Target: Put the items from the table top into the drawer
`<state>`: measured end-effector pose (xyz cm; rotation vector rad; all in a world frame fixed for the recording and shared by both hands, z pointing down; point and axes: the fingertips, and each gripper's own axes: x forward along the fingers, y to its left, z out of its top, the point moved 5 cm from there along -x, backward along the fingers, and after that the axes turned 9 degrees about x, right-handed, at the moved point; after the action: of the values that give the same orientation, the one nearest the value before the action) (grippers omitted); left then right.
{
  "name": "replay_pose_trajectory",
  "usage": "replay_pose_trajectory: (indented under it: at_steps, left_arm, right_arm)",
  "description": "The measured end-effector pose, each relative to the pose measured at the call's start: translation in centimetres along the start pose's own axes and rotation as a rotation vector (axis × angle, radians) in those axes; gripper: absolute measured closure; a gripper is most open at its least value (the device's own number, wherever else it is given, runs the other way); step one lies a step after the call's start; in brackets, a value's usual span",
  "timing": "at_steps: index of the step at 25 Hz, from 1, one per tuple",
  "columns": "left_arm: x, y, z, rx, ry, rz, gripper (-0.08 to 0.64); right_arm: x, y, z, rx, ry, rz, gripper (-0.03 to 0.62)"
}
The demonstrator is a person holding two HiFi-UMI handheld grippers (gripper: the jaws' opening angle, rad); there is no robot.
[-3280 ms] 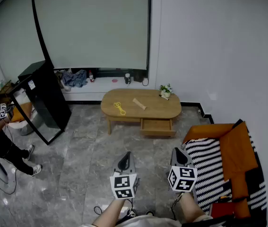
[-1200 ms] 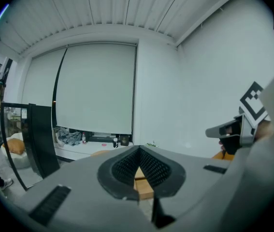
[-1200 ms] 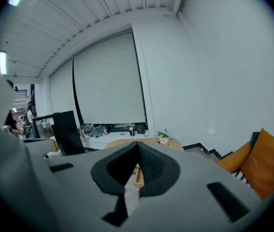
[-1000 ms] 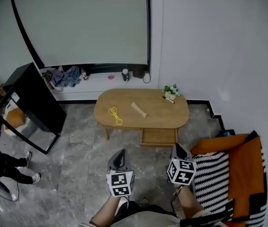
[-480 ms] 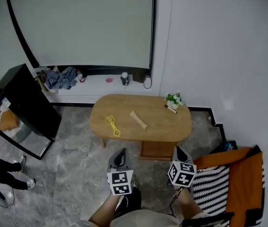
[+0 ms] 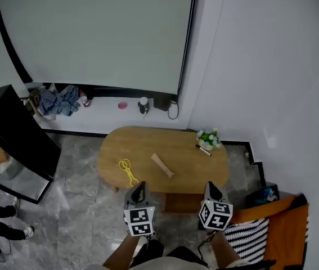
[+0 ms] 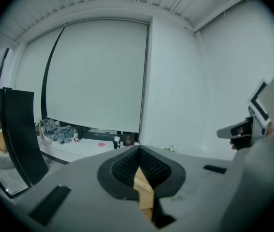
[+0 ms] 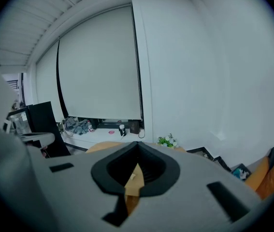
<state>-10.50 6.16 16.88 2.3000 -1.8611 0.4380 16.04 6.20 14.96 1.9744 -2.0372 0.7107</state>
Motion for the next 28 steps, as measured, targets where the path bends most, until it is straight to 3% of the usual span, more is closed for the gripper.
replay_pose_trajectory:
  at_steps: [7, 10, 21, 28]
  left_arm:
    - [4.0, 1.2, -2.4, -0.041, 0.105, 0.025, 0.560]
    - [5.2, 1.5, -2.6, -0.038, 0.113, 0.069, 0.560]
    - [4.5, 1.8, -4.2, -0.058, 0.187, 0.243, 0.560]
    - [2.3, 3.9, -7.1, -0.127, 0.242, 0.384, 0.560]
  right_arm:
    - [5.2, -0.7, 0.4, -0.012, 0.062, -0.003, 0.600]
    - [7.7, -0.7, 0.9, -0.029, 0.083, 0.027, 0.599]
    - [13.7, 0.1, 0.6, -0.147, 0.190, 0.206, 0.598]
    - [17.4, 5.1, -2.4, -0.225, 0.278, 0.360, 0.600]
